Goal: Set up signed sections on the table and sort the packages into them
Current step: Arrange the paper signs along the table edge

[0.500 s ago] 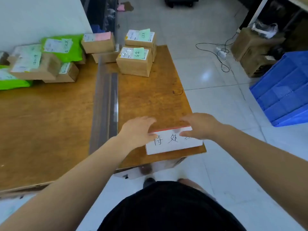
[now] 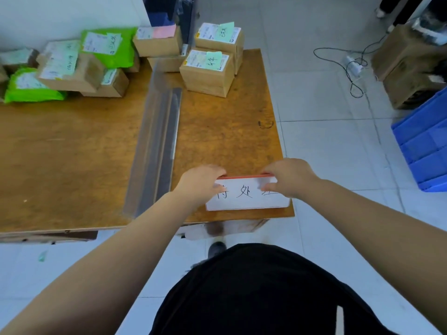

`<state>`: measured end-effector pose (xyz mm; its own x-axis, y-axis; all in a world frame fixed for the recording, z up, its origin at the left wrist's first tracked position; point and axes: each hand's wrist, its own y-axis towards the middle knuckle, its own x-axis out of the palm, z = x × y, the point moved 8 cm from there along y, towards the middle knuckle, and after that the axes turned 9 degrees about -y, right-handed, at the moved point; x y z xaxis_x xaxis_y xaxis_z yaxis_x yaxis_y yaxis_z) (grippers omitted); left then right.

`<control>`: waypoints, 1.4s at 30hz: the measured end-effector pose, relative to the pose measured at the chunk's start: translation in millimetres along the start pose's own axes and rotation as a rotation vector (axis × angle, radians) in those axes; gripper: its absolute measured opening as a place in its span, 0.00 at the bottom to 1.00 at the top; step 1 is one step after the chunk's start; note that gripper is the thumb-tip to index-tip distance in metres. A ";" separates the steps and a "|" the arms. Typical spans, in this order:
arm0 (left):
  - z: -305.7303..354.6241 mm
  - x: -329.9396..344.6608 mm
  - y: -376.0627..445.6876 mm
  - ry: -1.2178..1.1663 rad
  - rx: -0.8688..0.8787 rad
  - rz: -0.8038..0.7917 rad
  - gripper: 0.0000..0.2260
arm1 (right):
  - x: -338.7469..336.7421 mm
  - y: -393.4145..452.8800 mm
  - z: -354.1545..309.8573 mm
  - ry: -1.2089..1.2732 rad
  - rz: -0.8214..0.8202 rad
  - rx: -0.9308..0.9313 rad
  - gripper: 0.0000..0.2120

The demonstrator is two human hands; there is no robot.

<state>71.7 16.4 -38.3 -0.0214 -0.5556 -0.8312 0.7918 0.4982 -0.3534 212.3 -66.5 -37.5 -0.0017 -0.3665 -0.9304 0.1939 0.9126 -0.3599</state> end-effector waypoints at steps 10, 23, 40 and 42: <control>4.2 -65.8 -0.7 -0.076 0.026 0.108 0.15 | -55.6 10.7 13.1 0.093 0.088 -0.045 0.24; -5.8 -108.0 35.7 -0.139 0.026 0.256 0.16 | -95.5 50.4 24.7 0.015 0.185 0.016 0.24; -43.9 -40.5 86.5 -0.077 -0.036 0.152 0.15 | -17.3 95.4 26.6 0.113 0.024 0.071 0.19; -43.9 -39.8 85.3 -0.079 -0.042 0.151 0.16 | -17.3 94.0 26.2 0.100 0.023 0.069 0.19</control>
<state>113.3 110.2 -54.2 0.1455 -0.5218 -0.8406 0.7563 0.6064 -0.2455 256.3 20.8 -53.4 -0.0937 -0.3229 -0.9418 0.2620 0.9046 -0.3362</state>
